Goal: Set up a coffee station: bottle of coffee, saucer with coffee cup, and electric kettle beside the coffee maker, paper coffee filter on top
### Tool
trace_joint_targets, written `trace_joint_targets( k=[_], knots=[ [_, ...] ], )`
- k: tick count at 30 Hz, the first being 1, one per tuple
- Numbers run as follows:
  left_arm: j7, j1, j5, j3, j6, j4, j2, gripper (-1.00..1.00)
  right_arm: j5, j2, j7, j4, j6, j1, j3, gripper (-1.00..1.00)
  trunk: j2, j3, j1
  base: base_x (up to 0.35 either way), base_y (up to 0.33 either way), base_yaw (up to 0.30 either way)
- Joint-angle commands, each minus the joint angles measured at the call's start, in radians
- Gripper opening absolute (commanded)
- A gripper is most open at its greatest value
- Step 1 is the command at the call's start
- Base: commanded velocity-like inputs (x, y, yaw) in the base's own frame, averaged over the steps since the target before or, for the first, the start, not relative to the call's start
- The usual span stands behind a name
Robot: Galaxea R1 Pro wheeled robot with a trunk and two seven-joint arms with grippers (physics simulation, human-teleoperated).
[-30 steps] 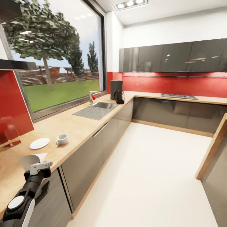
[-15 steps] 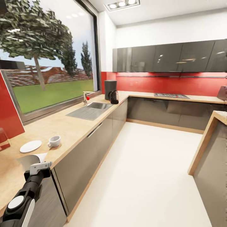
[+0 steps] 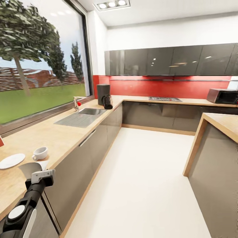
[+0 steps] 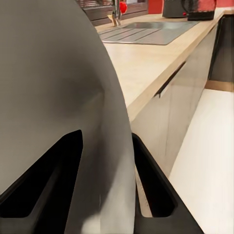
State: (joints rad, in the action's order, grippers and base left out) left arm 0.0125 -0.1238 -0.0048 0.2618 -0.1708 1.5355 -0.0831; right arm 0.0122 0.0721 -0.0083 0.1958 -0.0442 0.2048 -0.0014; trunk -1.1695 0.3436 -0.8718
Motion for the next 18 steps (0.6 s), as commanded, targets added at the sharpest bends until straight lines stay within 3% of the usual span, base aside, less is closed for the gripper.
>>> trace_joint_targets(
  k=[1, 18],
  knots=[
    [0.001, 0.000, -0.001, 0.000, -0.006, 0.002, 0.000, -1.00, 0.001, 0.000, -0.001, -0.001, -0.003, 0.001, 0.000, 1.00, 0.007, -0.002, 0.004, 0.000, 0.000, -0.075],
    [0.001, 0.000, -0.001, 0.000, -0.006, 0.002, 0.000, -1.00, 0.001, 0.000, -0.001, -0.001, -0.003, 0.001, 0.000, 1.00, 0.126, -0.055, 0.069, 0.000, 0.000, -0.012]
  ],
)
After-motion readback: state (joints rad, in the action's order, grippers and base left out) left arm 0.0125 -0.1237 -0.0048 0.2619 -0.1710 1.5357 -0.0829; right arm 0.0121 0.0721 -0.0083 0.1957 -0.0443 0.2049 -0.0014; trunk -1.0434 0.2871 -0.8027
